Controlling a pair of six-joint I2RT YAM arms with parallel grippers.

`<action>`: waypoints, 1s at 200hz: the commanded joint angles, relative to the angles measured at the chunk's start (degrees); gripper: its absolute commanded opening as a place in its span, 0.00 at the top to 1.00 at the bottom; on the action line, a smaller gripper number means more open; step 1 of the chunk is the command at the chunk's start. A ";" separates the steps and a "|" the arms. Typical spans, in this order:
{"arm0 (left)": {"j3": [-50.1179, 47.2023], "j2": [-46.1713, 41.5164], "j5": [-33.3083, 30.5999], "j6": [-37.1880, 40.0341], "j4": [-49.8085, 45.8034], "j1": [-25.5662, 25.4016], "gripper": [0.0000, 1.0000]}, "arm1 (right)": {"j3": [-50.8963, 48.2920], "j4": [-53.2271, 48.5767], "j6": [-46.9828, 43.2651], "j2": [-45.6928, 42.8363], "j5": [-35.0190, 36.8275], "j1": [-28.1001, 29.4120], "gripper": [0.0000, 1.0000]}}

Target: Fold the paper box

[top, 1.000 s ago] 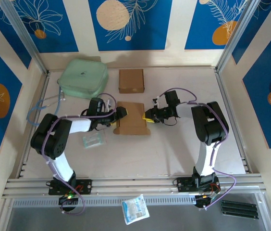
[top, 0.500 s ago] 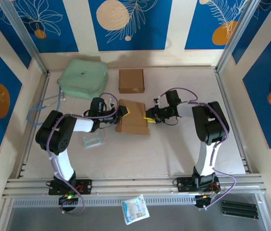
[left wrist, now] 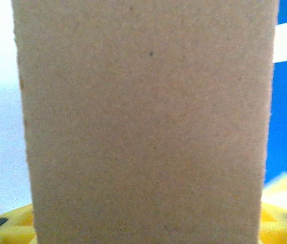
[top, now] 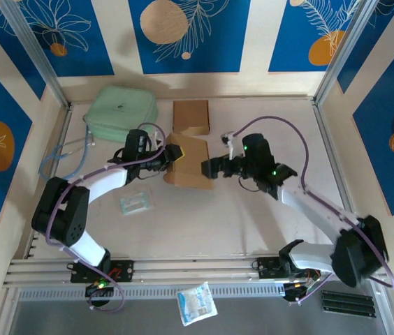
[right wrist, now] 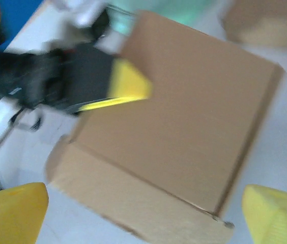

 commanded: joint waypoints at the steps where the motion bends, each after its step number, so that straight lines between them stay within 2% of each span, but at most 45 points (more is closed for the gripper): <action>1: 2.51 -3.34 -3.47 0.41 -5.87 -0.35 0.59 | -5.01 8.72 -20.57 -3.07 13.09 8.12 0.01; 22: 4.92 -4.14 -4.28 2.25 -10.80 -0.35 0.59 | -8.10 16.70 -37.96 -1.45 17.87 15.22 0.01; 35: 5.42 -4.51 -4.14 1.98 -11.57 -0.35 0.60 | -7.90 19.96 -44.21 2.17 22.67 17.58 0.01; 81: 5.49 -6.71 -5.92 0.84 -12.92 -0.35 0.64 | -4.76 36.39 -59.04 15.58 32.58 18.41 0.01; 113: 5.86 -7.70 -6.96 -1.23 -13.27 -0.35 0.66 | -2.53 41.75 -64.27 22.60 33.02 17.49 0.01; 150: 7.24 -8.06 -7.21 -2.26 -14.64 -0.35 0.68 | -0.74 52.32 -71.08 30.65 37.89 17.95 0.01; 178: 7.32 -8.66 -7.59 -2.29 -14.83 -0.28 0.70 | 0.68 50.13 -70.77 32.40 37.83 18.48 0.00; 191: 7.36 -8.83 -7.58 -2.28 -14.82 -0.32 0.70 | 0.47 49.33 -69.71 32.20 37.50 18.60 0.03; 200: 7.35 -8.85 -7.68 -2.29 -14.83 -0.31 0.70 | 0.62 48.20 -69.01 32.01 37.47 18.62 0.09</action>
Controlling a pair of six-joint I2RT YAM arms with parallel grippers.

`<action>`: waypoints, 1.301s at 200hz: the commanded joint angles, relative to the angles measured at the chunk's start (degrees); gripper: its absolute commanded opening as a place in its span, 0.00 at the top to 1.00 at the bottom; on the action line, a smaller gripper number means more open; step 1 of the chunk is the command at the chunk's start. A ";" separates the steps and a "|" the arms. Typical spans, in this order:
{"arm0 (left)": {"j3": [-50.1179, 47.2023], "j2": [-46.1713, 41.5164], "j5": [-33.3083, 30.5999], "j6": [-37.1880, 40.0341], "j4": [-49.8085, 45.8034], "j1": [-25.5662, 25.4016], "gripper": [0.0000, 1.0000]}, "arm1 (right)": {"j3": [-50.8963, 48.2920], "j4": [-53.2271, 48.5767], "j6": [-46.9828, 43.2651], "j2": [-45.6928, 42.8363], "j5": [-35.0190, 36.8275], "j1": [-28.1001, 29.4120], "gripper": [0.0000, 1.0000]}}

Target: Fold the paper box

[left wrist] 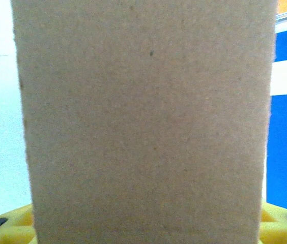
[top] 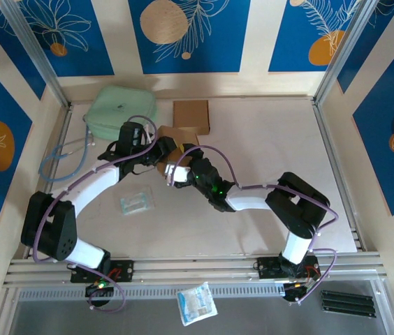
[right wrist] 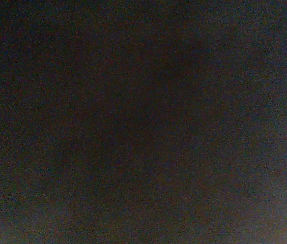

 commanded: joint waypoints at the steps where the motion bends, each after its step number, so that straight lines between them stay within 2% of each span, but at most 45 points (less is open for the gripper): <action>1: 1.89 -2.12 0.42 -1.18 -0.88 -0.33 0.70 | 1.58 1.27 0.05 -0.22 1.58 0.39 0.10; 20: 2.06 -2.14 0.55 -1.17 -0.88 -0.31 0.70 | 1.41 0.11 0.97 -0.92 1.49 0.46 0.27; 38: 2.28 -2.23 0.69 -1.18 -0.90 -0.31 0.63 | 0.85 -0.61 1.34 -1.86 1.14 0.57 0.38; 77: 2.70 -4.04 -0.84 0.01 -2.27 -0.31 0.40 | 0.22 -4.63 2.72 -4.94 -0.55 0.33 0.51; 97: 2.82 -6.25 -2.35 0.97 -3.21 -0.31 0.30 | -1.08 -6.50 4.41 -7.32 -2.60 -0.43 0.52; 131: 2.57 -12.86 -10.32 5.23 -7.97 -0.26 0.20 | -1.64 -14.71 6.45 -12.17 -4.60 -2.98 0.54; 148: 2.69 -16.59 -14.87 9.24 -10.54 -0.26 0.18 | 0.26 -25.37 6.86 -16.51 -8.09 -4.02 0.54; 166: 2.25 -20.68 -18.11 16.53 -12.05 -0.28 0.13 | 6.90 -48.73 8.20 -20.81 -16.92 -5.83 0.55; 183: 1.14 -24.08 -18.31 24.93 -13.55 -0.26 0.12 | 14.14 -68.65 7.44 -22.52 -24.63 -7.23 0.58; 205: -0.97 -28.31 -18.16 33.01 -16.27 -0.26 0.12 | 21.42 -85.55 4.56 -21.22 -24.26 -6.82 0.58; 233: -4.03 -32.43 -18.39 36.81 -18.84 -0.26 0.11 | 29.95 -98.59 2.74 -14.27 -21.98 -5.76 0.59; 260: -7.52 -34.73 -16.02 36.83 -18.59 -0.33 0.11 | 35.11 -100.09 3.01 -7.12 -22.33 -5.12 0.60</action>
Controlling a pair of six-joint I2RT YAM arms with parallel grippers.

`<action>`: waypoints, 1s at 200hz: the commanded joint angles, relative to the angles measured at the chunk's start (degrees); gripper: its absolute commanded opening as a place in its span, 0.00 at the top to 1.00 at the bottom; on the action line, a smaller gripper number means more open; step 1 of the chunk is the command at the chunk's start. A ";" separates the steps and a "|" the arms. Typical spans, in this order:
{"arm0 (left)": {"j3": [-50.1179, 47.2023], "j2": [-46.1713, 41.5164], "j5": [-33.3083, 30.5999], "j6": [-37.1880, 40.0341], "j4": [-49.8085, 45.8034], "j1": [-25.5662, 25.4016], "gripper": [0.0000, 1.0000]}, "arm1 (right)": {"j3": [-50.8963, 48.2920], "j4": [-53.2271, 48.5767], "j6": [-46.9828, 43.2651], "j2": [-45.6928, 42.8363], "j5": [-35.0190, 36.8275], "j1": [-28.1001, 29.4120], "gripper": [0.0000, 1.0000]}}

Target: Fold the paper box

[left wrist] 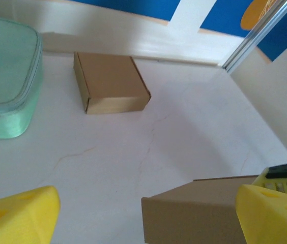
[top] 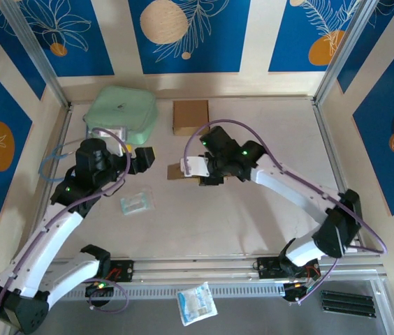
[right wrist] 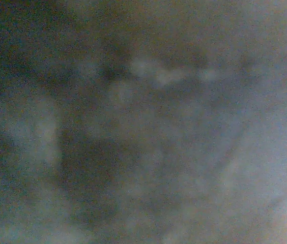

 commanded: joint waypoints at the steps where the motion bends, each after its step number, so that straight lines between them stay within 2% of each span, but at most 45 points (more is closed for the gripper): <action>1: -3.08 -1.50 1.01 4.03 -2.31 -0.19 0.11 | 3.34 -10.41 -0.95 6.10 -1.78 0.66 0.60; 24: -5.54 -1.92 4.07 4.63 -1.14 -0.16 0.11 | 4.29 -7.23 -0.29 9.75 -1.11 1.25 0.57; 45: -6.95 -1.45 5.35 6.16 -0.44 -0.15 0.11 | 4.26 -5.14 0.40 10.82 -1.68 1.77 0.45; 68: -7.14 -0.54 6.20 7.71 -0.19 -0.16 0.11 | 4.12 -4.56 0.74 10.09 -2.53 1.71 0.26; 87: -6.92 0.13 7.89 9.15 0.09 -0.15 0.11 | 4.13 -4.16 1.10 8.76 -2.96 1.70 0.18; 148: -6.83 -0.03 15.43 13.58 -0.36 -0.27 0.11 | 4.63 -2.67 4.62 3.64 -10.55 -1.14 0.08; 200: -7.97 0.76 16.83 10.45 1.89 -0.33 0.11 | 4.46 -1.56 5.29 6.63 -13.63 -4.11 0.12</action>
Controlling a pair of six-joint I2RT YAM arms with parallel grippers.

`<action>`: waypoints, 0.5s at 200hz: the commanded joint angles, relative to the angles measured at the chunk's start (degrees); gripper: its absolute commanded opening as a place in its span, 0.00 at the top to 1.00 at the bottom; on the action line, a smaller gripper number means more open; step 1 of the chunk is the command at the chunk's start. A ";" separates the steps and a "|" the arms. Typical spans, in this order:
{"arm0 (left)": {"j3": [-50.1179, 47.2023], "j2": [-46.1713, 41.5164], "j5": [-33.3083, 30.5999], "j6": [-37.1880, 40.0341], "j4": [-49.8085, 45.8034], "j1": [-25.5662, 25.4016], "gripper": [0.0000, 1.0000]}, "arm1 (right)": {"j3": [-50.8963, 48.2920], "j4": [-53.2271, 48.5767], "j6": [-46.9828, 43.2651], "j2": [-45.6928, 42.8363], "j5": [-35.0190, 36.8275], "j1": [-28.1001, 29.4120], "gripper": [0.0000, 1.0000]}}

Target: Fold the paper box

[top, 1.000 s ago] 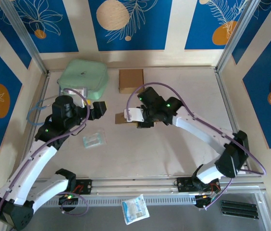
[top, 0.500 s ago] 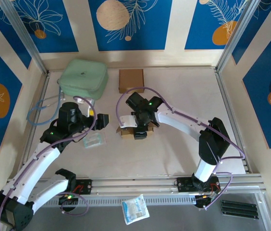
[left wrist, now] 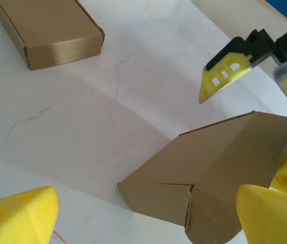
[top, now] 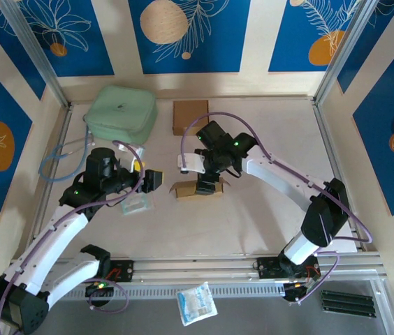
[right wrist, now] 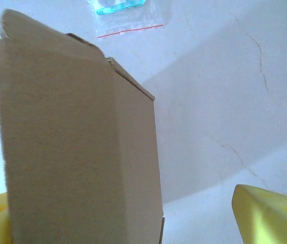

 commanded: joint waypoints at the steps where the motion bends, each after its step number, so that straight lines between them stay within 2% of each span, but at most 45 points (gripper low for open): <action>1: -0.85 0.34 2.52 -0.71 1.78 -0.33 0.11 | 1.23 0.17 1.31 1.85 -4.09 -0.98 0.12; 79: -0.94 2.50 1.99 -2.92 2.54 -0.33 0.10 | 4.75 0.22 0.03 7.26 -4.16 -4.18 0.16; 100: -0.16 4.91 2.49 -5.56 2.68 -0.37 0.11 | 7.46 -1.22 -0.14 8.62 -7.05 -5.00 0.17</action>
